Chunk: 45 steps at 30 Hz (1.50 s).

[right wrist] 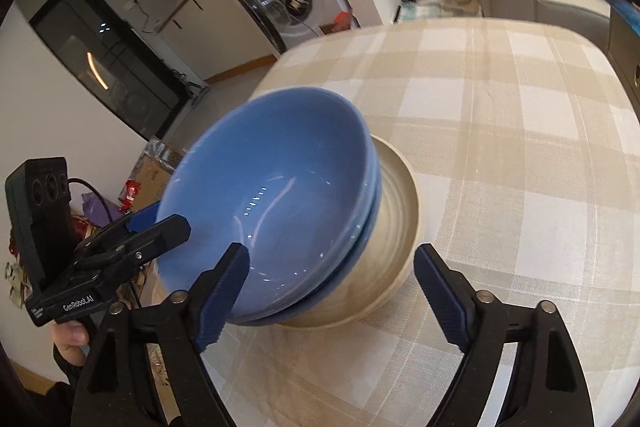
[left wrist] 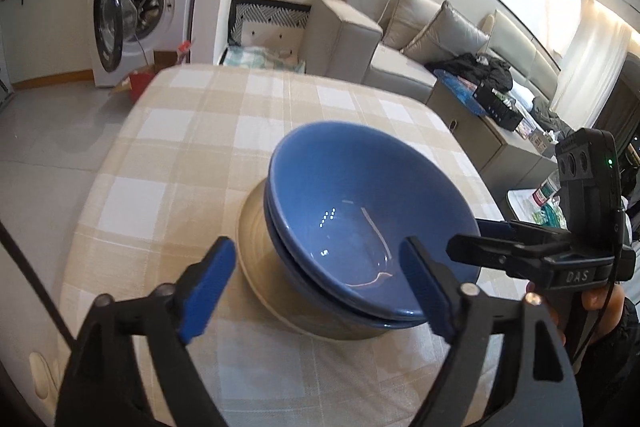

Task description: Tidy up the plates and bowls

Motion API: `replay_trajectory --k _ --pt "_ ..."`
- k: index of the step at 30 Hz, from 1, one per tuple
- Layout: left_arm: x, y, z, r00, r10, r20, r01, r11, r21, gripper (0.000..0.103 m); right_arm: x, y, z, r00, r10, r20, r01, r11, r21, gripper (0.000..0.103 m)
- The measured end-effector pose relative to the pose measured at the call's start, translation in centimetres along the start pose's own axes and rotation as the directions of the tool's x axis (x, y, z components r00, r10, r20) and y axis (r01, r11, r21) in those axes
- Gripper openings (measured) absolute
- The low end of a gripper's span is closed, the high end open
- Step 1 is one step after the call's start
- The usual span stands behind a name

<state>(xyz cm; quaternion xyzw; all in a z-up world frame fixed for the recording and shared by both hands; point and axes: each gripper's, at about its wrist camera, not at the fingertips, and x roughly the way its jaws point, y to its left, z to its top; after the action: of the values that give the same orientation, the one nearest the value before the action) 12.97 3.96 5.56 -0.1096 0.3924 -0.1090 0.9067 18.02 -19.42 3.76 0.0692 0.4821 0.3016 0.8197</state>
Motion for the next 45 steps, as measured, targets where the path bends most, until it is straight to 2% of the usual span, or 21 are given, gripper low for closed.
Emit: replay_trajectory --k 1,2,9,12,16,22,28,36,45 --pt "-0.4 -0.1 -0.1 1.0 0.002 0.015 -0.003 1.0 0.008 0.099 -0.4 0.4 -0.2 1.0 0.007 0.021 -0.007 1.0 -0.016 0.093" --pt "-0.6 -0.1 -0.3 1.0 0.001 0.024 -0.001 1.0 0.015 0.101 -0.8 0.7 -0.4 0.999 0.011 0.044 -0.01 0.999 -0.031 0.098" --pt "-1.8 -0.5 -1.9 0.993 0.022 0.114 -0.034 0.995 0.098 0.103 -3.0 2.0 -2.5 0.98 -0.006 0.2 0.03 0.993 -0.115 0.103" --pt "-2.4 -0.5 -2.8 0.987 0.037 0.159 -0.056 0.992 0.114 0.103 -3.9 2.4 -3.6 0.962 -0.018 0.271 0.067 0.983 -0.17 0.103" --pt "-3.2 -0.4 -4.0 0.972 0.028 0.233 -0.06 0.989 0.133 0.103 -5.0 2.6 -5.5 0.927 -0.013 0.374 0.106 0.968 -0.227 0.103" --pt "-3.6 -0.5 -5.7 0.947 0.074 0.312 -0.132 0.977 0.167 0.103 -5.2 2.4 -7.8 0.908 -0.001 0.419 0.13 0.952 -0.278 0.103" --pt "-3.6 0.8 -6.7 0.933 0.057 0.354 -0.113 0.984 0.14 0.103 -4.3 2.4 -9.4 0.896 -0.016 0.443 0.17 0.935 -0.31 0.103" --pt "-2.6 1.1 -8.2 0.927 0.075 0.366 -0.14 0.978 0.152 0.103 -3.1 3.1 -11.8 0.887 -0.012 0.461 0.194 0.917 -0.35 0.103" --pt "-1.3 0.7 -9.4 0.924 0.086 0.373 -0.159 0.973 0.169 0.103 -2.7 2.7 -12.7 0.87 -0.016 0.493 0.209 0.918 -0.339 0.103"
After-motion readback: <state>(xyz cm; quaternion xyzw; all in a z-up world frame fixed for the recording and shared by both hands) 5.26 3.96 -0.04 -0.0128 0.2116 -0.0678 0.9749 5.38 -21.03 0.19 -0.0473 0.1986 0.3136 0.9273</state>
